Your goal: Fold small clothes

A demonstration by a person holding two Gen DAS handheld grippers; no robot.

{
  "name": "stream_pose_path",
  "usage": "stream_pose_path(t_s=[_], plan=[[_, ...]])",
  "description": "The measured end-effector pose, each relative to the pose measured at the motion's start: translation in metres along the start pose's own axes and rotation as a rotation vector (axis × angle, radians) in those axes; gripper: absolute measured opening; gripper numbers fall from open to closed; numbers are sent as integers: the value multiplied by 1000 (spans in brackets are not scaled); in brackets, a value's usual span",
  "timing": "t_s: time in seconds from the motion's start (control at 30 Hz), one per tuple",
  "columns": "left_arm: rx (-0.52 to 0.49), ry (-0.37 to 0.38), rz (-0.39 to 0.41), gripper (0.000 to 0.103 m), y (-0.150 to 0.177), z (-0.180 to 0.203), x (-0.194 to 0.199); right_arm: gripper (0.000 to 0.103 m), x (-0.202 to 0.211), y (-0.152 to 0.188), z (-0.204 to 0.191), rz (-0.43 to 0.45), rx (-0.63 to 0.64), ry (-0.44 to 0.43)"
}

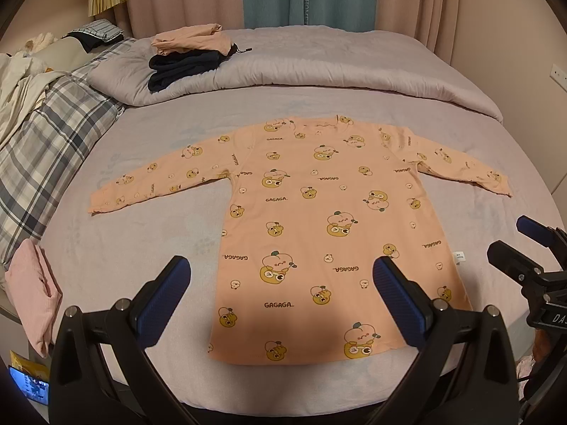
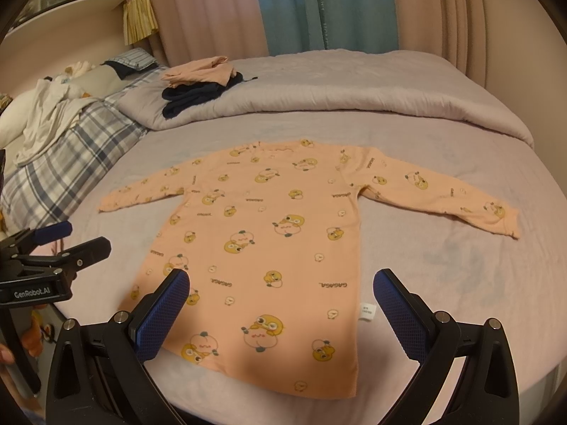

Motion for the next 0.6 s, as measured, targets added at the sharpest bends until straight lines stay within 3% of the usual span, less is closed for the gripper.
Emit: stream_pose_path(t_s=[0.6], plan=[[-2, -5, -6, 103, 2, -3, -1, 103, 0, 0, 0, -1, -2, 0]])
Point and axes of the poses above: each gripper's, at about its wrist camera, not at the fingertips, and x roughly against the way its jaws point, z to its right, y to its underside, the point moved 2 cm from there along -x, roughly the way its jaws point, and after that the axes turned 8 degrees about -x, right-handed, at the moved point
